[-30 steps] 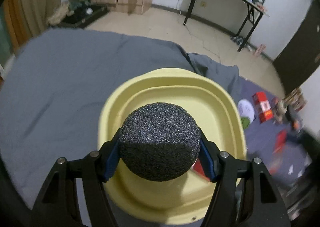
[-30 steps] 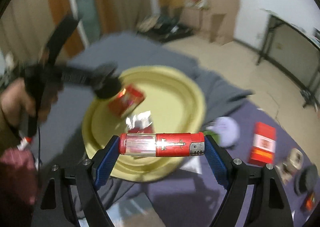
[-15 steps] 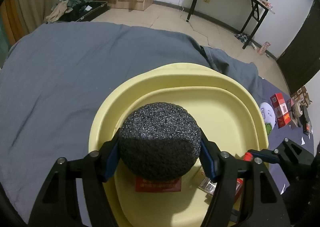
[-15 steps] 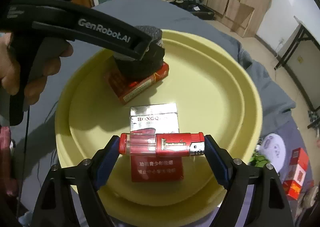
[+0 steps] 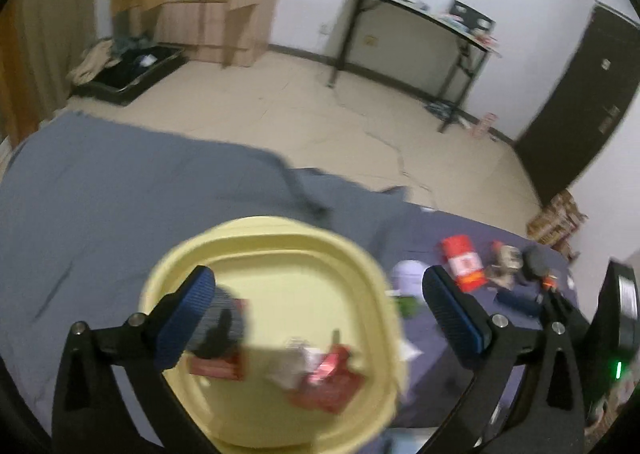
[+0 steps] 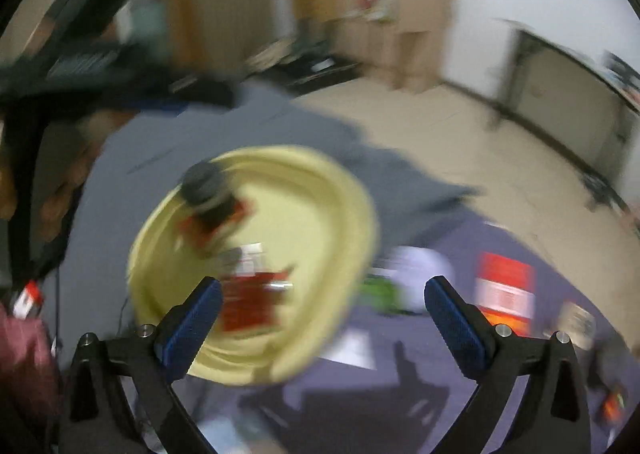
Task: Organize rigid objects
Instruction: 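Grasp the red Double Happiness box with the left tool while the right tool grasps the silver tin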
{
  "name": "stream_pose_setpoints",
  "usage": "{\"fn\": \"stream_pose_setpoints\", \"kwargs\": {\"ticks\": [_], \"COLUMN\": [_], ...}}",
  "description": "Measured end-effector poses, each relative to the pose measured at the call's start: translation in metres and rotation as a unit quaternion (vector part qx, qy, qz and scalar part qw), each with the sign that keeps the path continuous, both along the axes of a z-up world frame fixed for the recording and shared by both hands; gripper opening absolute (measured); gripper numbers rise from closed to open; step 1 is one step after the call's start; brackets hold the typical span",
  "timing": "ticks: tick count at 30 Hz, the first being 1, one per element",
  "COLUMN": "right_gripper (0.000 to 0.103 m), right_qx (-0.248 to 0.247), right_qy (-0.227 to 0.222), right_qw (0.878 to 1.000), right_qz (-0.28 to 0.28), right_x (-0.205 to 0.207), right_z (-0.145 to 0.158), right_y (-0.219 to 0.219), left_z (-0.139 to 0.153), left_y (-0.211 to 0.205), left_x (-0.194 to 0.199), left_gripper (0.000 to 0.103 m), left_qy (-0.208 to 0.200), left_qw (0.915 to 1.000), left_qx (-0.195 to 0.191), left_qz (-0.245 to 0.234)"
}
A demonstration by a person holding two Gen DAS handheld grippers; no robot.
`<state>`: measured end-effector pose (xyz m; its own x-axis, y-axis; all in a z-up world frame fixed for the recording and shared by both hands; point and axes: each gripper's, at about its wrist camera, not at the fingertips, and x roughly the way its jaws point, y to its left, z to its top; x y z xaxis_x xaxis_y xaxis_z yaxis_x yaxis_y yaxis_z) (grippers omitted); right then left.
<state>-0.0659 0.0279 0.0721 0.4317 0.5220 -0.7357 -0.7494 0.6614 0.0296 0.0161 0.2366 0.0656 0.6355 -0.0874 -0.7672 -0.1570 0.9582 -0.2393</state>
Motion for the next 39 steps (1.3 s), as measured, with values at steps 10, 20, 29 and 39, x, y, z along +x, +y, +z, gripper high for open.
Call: {"fn": "stream_pose_setpoints", "kwargs": {"ticks": [10,20,29,39], "right_gripper": [0.103,0.101,0.081,0.048], "right_qx": [-0.029,-0.011,-0.033,-0.017], "right_qy": [-0.006,-0.021,-0.053,-0.057], "right_qw": [0.967,0.981,0.980,0.982], "right_qz": [-0.254,-0.191,-0.186,-0.178], "right_x": [0.078,0.117,0.133,0.153], "right_z": [-0.015,-0.065,-0.092,-0.109], "right_y": [-0.214,-0.154,-0.117,-0.109], "left_z": [-0.057,-0.128,-0.146,-0.122], "left_y": [-0.147,-0.187,-0.178,-0.166], "left_x": [0.097,0.184,0.185,0.172], "left_gripper": [0.103,0.102,0.062,0.061], "left_qy": [0.082,0.147,0.151,0.140], "left_qw": [0.9959,0.9889,0.9885,0.9892], "left_qx": [-0.010,0.020,-0.008,-0.041], "left_qz": [-0.037,0.010,0.010,-0.012]}}
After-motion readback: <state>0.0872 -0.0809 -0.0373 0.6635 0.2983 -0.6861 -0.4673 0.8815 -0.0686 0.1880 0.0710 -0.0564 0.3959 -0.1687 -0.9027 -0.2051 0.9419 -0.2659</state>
